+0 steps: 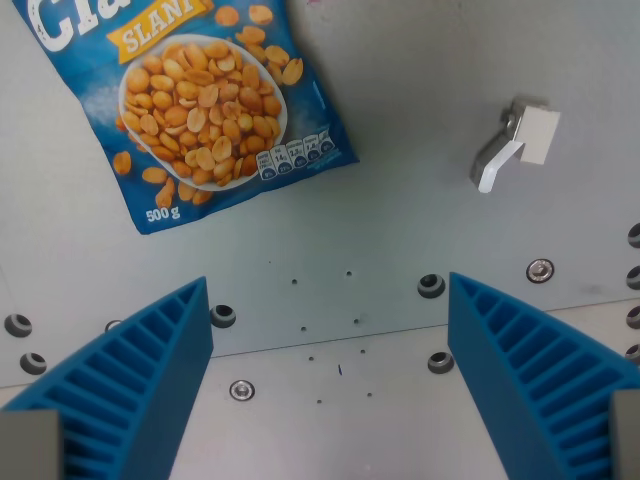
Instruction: Rotate around gripper positive x
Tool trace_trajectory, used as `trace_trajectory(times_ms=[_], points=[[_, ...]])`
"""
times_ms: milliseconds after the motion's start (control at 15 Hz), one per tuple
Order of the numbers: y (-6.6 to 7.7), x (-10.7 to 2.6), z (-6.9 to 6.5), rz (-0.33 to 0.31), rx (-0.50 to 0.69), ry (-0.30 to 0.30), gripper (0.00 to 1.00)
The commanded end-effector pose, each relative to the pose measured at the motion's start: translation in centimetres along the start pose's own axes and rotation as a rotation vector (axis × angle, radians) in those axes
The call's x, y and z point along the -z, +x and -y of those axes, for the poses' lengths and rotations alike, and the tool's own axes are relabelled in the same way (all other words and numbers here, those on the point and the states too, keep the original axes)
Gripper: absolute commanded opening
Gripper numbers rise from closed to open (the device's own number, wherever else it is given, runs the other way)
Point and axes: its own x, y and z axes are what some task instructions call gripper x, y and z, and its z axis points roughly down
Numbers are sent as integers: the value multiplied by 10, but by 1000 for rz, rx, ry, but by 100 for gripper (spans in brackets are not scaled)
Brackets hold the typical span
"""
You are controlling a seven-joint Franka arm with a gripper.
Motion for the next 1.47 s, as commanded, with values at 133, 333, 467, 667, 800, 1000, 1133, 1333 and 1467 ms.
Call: trace_trajectory(times_ms=[133,333,467,667,800,1000,1133,1333,1467], points=[[0,2,0,-6,0,27,100],[0,2,0,-6,0,67,100],[0,2,0,-6,0,94,100],[0,2,0,-6,0,134,100],[0,2,0,-6,0,160,100],[0,2,0,-6,0,200,100],[0,2,0,-6,1,227,100],[0,2,0,-6,1,267,100],[0,2,0,-6,1,294,100]])
